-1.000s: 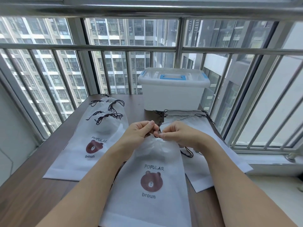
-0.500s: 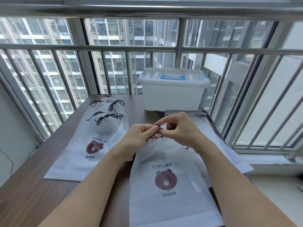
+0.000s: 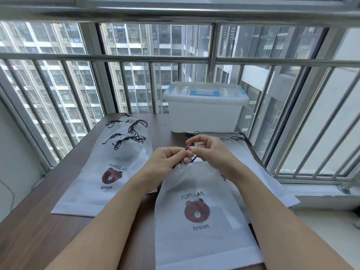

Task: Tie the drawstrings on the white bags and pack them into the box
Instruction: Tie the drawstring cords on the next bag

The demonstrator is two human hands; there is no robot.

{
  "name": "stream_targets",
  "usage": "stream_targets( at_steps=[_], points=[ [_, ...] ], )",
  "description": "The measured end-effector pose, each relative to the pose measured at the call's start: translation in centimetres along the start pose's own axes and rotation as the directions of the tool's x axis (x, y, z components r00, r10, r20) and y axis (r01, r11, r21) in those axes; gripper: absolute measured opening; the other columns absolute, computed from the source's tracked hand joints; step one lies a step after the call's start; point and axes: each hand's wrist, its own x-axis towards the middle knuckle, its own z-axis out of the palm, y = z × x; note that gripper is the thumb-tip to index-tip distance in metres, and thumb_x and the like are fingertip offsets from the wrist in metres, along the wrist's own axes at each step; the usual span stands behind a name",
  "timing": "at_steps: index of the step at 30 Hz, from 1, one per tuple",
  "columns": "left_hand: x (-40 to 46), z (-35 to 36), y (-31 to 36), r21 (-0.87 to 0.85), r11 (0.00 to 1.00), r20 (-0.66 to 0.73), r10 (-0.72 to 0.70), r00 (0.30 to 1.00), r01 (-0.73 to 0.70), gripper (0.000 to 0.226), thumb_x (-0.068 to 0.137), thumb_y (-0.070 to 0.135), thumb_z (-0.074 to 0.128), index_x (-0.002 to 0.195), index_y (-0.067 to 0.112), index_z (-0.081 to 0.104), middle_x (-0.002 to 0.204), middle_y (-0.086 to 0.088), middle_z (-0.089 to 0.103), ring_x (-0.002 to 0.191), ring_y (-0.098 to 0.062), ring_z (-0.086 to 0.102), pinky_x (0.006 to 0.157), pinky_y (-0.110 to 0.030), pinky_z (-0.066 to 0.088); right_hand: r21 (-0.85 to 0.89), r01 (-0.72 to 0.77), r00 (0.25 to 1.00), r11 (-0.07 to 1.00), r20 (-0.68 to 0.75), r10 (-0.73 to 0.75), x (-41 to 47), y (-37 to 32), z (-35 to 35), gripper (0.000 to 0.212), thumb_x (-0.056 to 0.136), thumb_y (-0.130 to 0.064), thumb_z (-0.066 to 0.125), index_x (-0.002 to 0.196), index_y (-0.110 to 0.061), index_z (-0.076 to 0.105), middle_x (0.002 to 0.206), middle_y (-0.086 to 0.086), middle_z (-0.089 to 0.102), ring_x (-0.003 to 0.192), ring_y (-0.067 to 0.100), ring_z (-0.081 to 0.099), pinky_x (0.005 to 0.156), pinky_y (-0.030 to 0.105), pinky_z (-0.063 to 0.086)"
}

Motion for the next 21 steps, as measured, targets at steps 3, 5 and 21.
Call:
stream_targets(
  at_steps=[3, 5, 21],
  points=[
    [-0.1, -0.2, 0.0, -0.011, 1.000, 0.036, -0.011, 0.999, 0.011, 0.024, 0.101, 0.018, 0.053, 0.094, 0.010, 0.075, 0.075, 0.002, 0.064, 0.078, -0.008, 0.058, 0.074, -0.013, 0.047, -0.118, 0.069, 0.997, 0.991, 0.027, -0.066, -0.1, 0.0, -0.1, 0.013, 0.097, 0.000, 0.060, 0.103, 0.009, 0.068, 0.073, 0.009, 0.065, 0.059, 0.006, 0.060, 0.060, 0.012, 0.045],
    [-0.2, -0.1, 0.0, -0.038, 0.999, 0.074, -0.034, 0.997, 0.037, 0.024, 0.100, 0.017, 0.054, 0.095, 0.009, 0.076, 0.077, 0.001, 0.065, 0.074, -0.007, 0.057, 0.072, -0.013, 0.047, -0.069, 0.032, 0.999, 0.997, 0.004, -0.031, -0.1, -0.1, 0.4, 0.016, 0.100, -0.002, 0.056, 0.094, 0.010, 0.064, 0.069, 0.007, 0.061, 0.051, 0.003, 0.055, 0.054, 0.011, 0.041],
    [-0.3, -0.2, 0.3, -0.084, 0.988, -0.039, -0.134, 0.990, 0.130, 0.031, 0.077, 0.027, 0.076, 0.093, 0.001, 0.077, 0.089, -0.017, 0.064, 0.063, -0.012, 0.055, 0.062, -0.018, 0.048, 0.419, -0.426, 0.904, 0.802, 0.157, 0.398, -0.4, -0.7, 0.4, 0.035, 0.096, -0.029, 0.051, 0.064, -0.019, 0.039, 0.054, -0.004, 0.030, 0.040, 0.008, 0.017, 0.044, 0.022, 0.015]
  ],
)
